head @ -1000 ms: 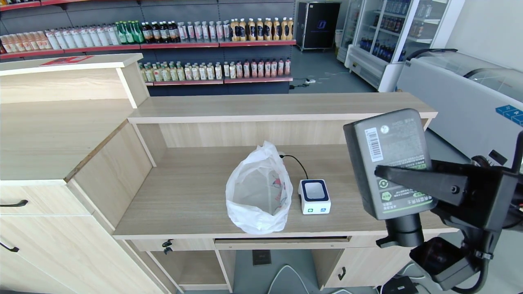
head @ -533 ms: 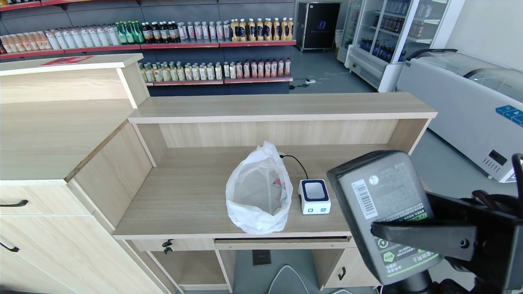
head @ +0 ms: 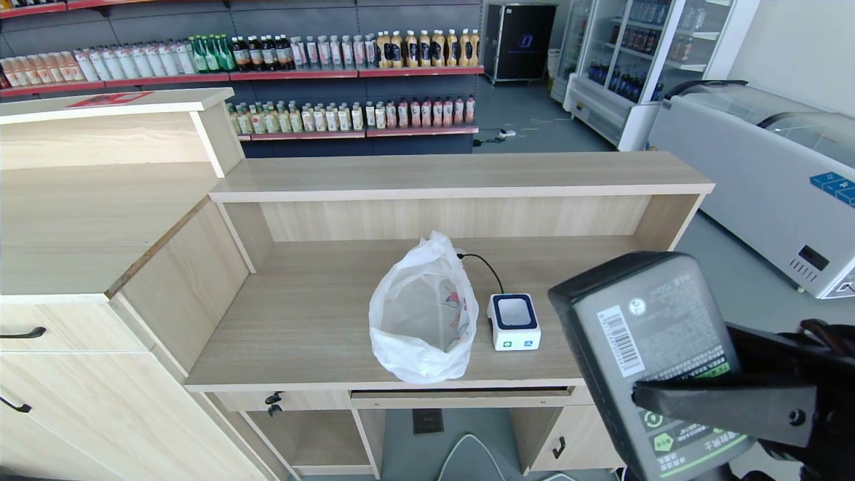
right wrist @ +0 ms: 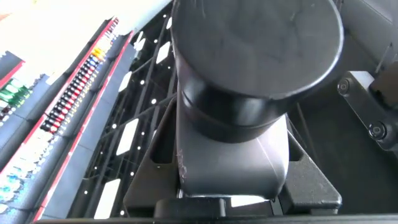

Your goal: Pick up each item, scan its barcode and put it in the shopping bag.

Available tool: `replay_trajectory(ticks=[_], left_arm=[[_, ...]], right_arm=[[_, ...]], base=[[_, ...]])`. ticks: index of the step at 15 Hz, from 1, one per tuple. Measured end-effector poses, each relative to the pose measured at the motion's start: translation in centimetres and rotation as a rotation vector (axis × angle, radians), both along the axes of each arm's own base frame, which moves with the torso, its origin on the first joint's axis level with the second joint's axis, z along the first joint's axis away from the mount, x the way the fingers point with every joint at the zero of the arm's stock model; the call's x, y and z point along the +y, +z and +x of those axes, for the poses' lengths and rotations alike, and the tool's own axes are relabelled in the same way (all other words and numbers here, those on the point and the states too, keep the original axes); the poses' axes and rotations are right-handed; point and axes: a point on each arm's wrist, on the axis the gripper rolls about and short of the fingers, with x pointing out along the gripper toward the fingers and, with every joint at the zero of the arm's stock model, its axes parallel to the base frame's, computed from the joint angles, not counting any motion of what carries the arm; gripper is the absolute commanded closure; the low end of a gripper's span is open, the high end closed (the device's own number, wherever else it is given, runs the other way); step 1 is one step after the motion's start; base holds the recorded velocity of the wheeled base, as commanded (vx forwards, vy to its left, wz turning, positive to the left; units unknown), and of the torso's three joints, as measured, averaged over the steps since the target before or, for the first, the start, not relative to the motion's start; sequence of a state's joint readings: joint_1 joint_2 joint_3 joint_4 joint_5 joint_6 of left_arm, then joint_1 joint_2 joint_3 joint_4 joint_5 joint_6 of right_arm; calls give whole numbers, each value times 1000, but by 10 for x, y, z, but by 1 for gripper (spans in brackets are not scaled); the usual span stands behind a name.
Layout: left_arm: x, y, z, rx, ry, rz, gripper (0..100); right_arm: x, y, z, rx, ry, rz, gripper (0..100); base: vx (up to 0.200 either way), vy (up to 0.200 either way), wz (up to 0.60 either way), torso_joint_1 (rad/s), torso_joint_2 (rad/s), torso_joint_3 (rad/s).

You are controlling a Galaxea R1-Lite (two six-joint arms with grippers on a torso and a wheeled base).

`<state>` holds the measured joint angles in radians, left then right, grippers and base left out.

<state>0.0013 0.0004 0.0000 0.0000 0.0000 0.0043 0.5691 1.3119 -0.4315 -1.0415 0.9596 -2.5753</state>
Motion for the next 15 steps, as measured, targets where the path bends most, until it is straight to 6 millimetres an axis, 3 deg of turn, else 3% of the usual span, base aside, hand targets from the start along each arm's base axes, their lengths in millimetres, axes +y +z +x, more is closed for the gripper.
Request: replay_trajectory(ticks=[15], left_arm=[[0, 0, 0, 0, 0, 0, 0]], right_arm=[[11, -3, -5, 10, 63, -12, 100]], base=[[0, 0, 0, 0, 0, 0]])
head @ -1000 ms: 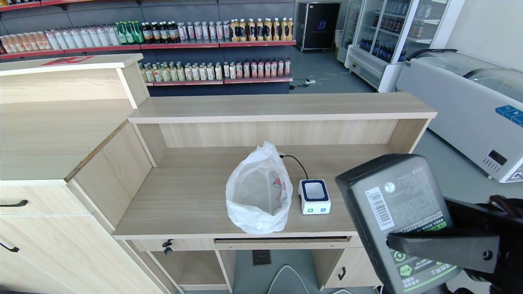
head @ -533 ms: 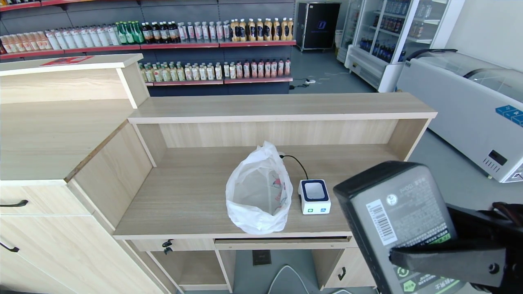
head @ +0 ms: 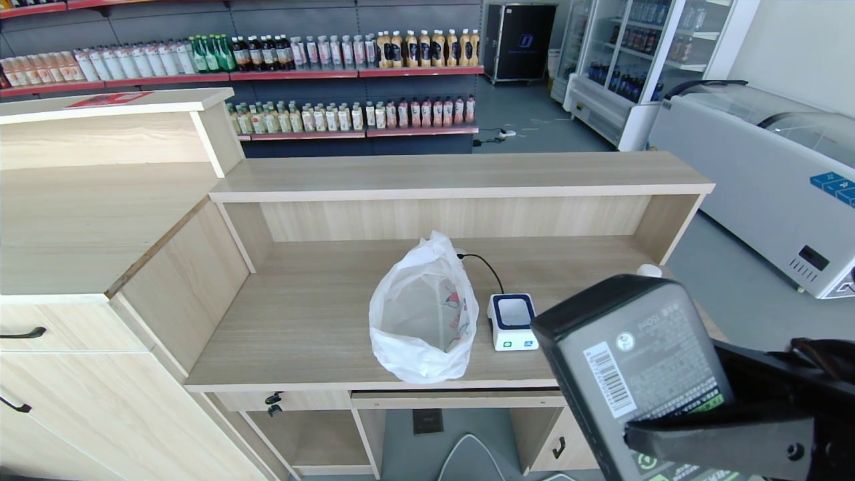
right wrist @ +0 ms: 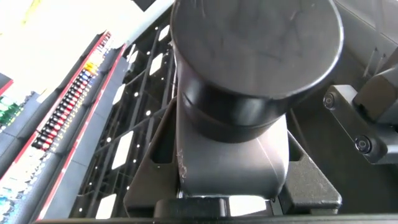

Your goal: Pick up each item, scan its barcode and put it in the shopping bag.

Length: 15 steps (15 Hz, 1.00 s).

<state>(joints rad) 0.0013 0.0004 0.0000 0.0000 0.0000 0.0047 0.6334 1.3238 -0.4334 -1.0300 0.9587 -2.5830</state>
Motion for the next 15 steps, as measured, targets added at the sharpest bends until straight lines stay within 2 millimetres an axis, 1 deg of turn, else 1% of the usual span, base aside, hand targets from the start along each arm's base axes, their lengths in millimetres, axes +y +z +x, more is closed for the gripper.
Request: replay_trajectory(ticks=[8, 15], left_arm=[[0, 0, 0, 0, 0, 0, 0], [0, 0, 0, 0, 0, 0, 0]], right_arm=[[5, -7, 7, 50, 1, -23, 100], [6, -10, 7, 64, 2, -32, 100]], base=[[0, 0, 0, 0, 0, 0], [0, 0, 0, 0, 0, 0]])
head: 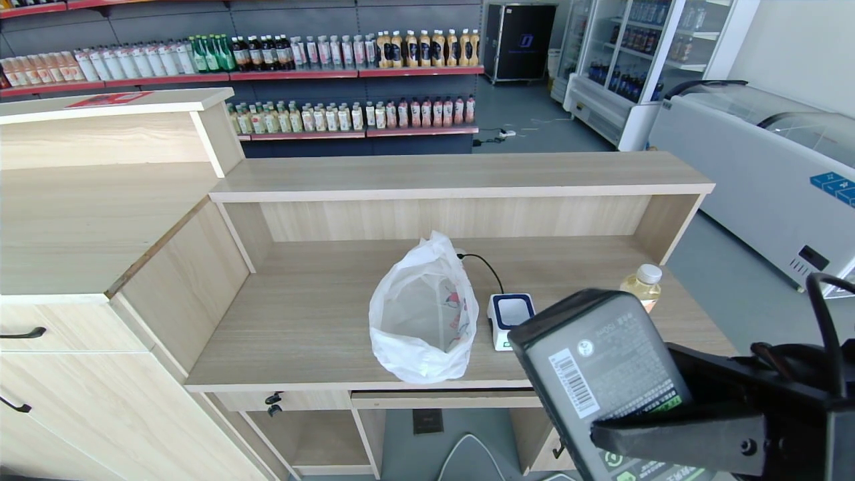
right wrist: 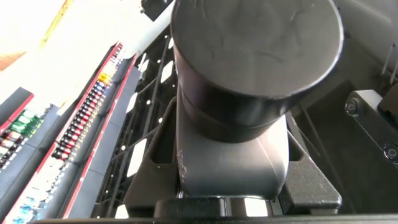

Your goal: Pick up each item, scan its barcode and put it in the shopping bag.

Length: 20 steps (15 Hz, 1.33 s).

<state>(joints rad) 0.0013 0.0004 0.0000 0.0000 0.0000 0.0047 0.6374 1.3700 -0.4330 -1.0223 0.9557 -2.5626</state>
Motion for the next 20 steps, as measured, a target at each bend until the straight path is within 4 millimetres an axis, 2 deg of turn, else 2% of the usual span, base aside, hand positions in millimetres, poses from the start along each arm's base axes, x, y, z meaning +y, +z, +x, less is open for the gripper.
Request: replay_trajectory(ticks=[3, 5, 7, 9, 11, 14, 16, 20], left_arm=[[0, 0, 0, 0, 0, 0, 0], [0, 0, 0, 0, 0, 0, 0], [0, 0, 0, 0, 0, 0, 0], [0, 0, 0, 0, 0, 0, 0], [0, 0, 0, 0, 0, 0, 0], [0, 0, 0, 0, 0, 0, 0], [0, 0, 0, 0, 0, 0, 0], [0, 0, 0, 0, -1, 0, 0]], right_arm=[[-5, 2, 2, 64, -30, 5, 100], [-28, 6, 15, 187, -192, 33, 100], [-70, 8, 28, 402, -496, 110, 100], [-116, 2, 31, 754, -806, 269, 100], [-157, -5, 23, 1031, -1045, 485, 100], [-203, -24, 1, 1281, -1327, 710, 100], [-217, -33, -12, 1439, -1412, 862, 100], [-221, -35, -18, 1579, -1369, 1030, 100]], base=[[0, 0, 0, 0, 0, 0], [0, 0, 0, 0, 0, 0], [0, 0, 0, 0, 0, 0], [0, 0, 0, 0, 0, 0], [0, 0, 0, 0, 0, 0], [0, 0, 0, 0, 0, 0], [0, 0, 0, 0, 0, 0], [0, 0, 600, 6, -1, 0]])
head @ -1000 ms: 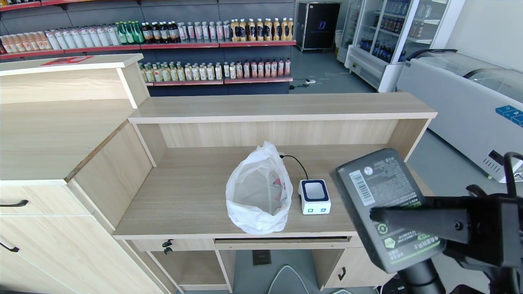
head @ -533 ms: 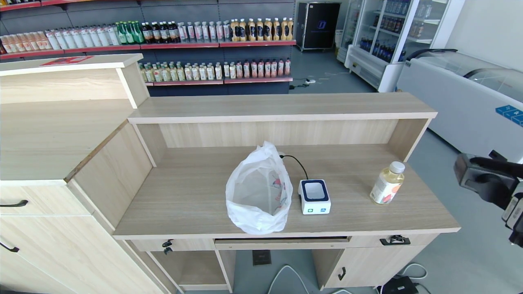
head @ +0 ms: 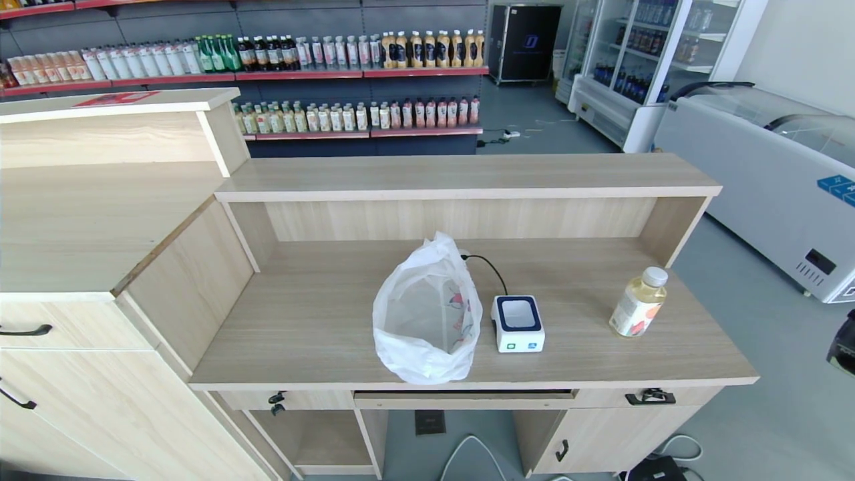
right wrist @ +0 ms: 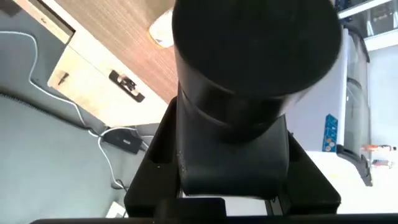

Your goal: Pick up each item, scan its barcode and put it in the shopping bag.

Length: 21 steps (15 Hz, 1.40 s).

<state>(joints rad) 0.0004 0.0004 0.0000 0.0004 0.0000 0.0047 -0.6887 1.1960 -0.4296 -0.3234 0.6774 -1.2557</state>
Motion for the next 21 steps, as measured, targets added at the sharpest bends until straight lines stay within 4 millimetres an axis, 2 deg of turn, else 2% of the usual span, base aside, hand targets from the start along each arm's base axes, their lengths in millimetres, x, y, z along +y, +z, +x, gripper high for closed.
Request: replay_trajectory(ticks=[4, 7, 9, 13, 17, 21], left_arm=[[0, 0, 0, 0, 0, 0, 0], [0, 0, 0, 0, 1, 0, 0], [0, 0, 0, 0, 1, 0, 0], [0, 0, 0, 0, 1, 0, 0], [0, 0, 0, 0, 1, 0, 0], [0, 0, 0, 0, 1, 0, 0]], right_arm=[[0, 9, 4, -47, -208, 216, 100], [8, 14, 24, -120, -392, 344, 100], [18, 9, 43, -134, -453, 518, 100], [33, -13, 85, -45, -496, 989, 100], [35, -38, 121, 38, -445, 1129, 100], [24, -61, 142, 117, -435, 1135, 100]], base=[[0, 0, 600, 6, 2, 2], [0, 0, 400, 3, 2, 2], [0, 0, 0, 0, 0, 0], [0, 0, 0, 0, 0, 0], [0, 0, 0, 0, 0, 0], [0, 0, 0, 0, 0, 0]])
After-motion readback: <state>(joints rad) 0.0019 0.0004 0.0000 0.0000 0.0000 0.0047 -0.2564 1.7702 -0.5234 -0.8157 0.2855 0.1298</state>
